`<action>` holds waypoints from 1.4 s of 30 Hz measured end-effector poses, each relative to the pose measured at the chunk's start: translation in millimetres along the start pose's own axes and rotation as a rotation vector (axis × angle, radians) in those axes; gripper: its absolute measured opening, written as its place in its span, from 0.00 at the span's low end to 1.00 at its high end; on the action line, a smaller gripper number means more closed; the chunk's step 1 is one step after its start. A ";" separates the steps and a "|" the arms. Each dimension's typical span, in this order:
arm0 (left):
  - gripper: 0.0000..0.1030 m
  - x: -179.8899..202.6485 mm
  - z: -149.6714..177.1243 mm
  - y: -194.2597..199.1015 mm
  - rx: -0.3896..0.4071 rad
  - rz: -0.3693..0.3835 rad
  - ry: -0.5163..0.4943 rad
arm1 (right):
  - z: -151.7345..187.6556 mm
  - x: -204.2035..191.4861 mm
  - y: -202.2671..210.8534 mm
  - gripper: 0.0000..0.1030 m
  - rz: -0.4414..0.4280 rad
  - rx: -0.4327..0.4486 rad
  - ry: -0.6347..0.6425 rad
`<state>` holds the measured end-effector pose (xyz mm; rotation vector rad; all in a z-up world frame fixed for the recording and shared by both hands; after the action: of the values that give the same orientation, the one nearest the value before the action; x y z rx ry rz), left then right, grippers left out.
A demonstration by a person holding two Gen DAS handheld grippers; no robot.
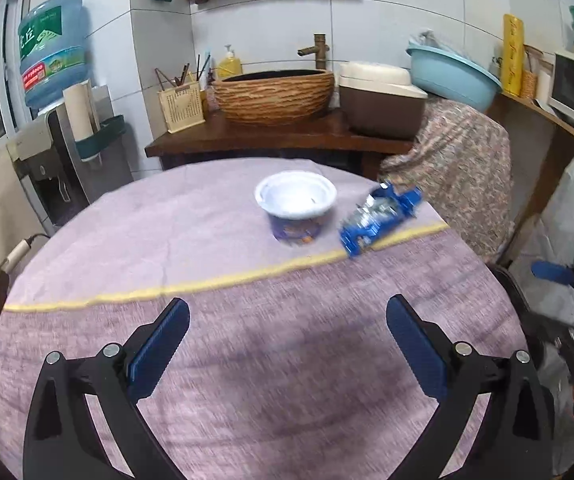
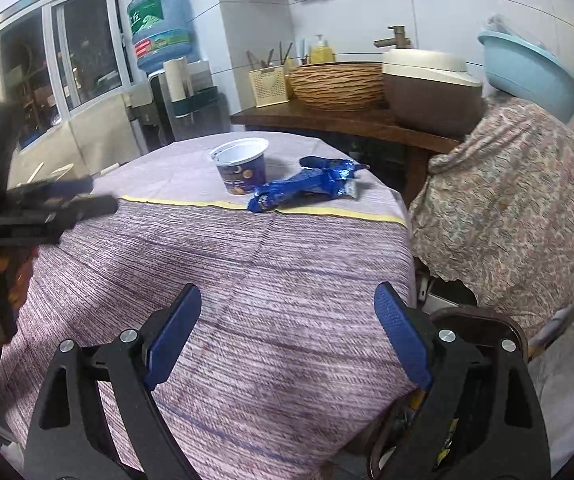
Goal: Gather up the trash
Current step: 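Return to the table and grasp the white yogurt cup with the left tool, then grasp the blue snack wrapper with the right tool while the left tool holds the cup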
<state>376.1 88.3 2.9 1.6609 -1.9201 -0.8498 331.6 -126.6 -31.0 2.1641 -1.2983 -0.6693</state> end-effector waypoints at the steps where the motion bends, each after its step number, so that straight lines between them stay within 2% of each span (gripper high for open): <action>1: 0.93 -1.9 -7.4 -3.9 0.003 -0.005 -0.012 | -2.4 -1.3 -1.6 0.85 0.002 0.000 0.009; 6: 0.80 -8.2 -41.4 -25.9 -0.001 -0.011 -0.057 | -8.5 -6.6 -8.7 0.85 0.007 -0.009 0.030; 9: 0.74 -6.1 -57.3 -40.2 -0.016 0.022 -0.062 | -8.2 -7.5 -11.4 0.85 0.003 -0.015 0.025; 12: 0.71 7.6 -69.6 -57.8 -0.038 0.056 -0.108 | -9.1 -8.3 -15.4 0.85 0.005 -0.028 0.031; 14: 0.70 20.3 -74.9 -73.5 -0.063 0.060 -0.156 | -10.2 -7.2 -17.5 0.85 0.007 -0.032 0.036; 19: 0.62 37.9 -84.1 -106.5 -0.117 0.057 -0.193 | -12.4 -3.9 -21.1 0.85 0.010 -0.040 0.027; 21: 0.59 40.8 -87.7 -123.9 -0.143 0.018 -0.214 | -11.9 -2.0 -22.6 0.85 0.008 -0.046 0.022; 23: 0.55 41.2 -89.4 -137.3 -0.171 0.011 -0.206 | -11.6 -1.2 -23.9 0.85 0.008 -0.050 0.021; 26: 0.47 41.7 -86.0 -152.5 -0.209 0.008 -0.207 | -11.2 -1.9 -25.6 0.85 0.010 -0.053 0.024; 27: 0.41 42.1 -83.0 -156.4 -0.219 -0.001 -0.215 | -11.0 -2.0 -26.9 0.85 0.010 -0.056 0.024; 31: 0.22 38.8 -73.6 -161.2 -0.233 -0.002 -0.202 | -10.0 -2.2 -31.9 0.85 0.009 -0.064 0.023; 34: 0.14 35.1 -69.4 -159.6 -0.226 -0.005 -0.188 | -10.7 -3.7 -35.1 0.85 0.002 -0.067 0.024; 37: 0.09 28.6 -68.5 -153.0 -0.207 -0.014 -0.167 | -11.8 -5.1 -37.6 0.85 -0.003 -0.066 0.025; 42: 0.08 12.3 -63.1 -133.1 -0.172 0.016 -0.101 | -12.4 -7.3 -40.6 0.85 -0.018 -0.062 0.013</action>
<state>511.2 55.9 -47.7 1.5257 -1.8649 -1.0787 362.6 -101.5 -47.4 2.1292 -1.2365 -0.6928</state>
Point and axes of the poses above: each gripper's, at about its wrist camera, not at the fingertips, and y roughly against the way its jaws point, x to its right, z to its underside, the point moved 6 cm from there along -y, roughly the way its jaws point, and after that the axes turned 5 degrees about -x, right-handed, at the moved point
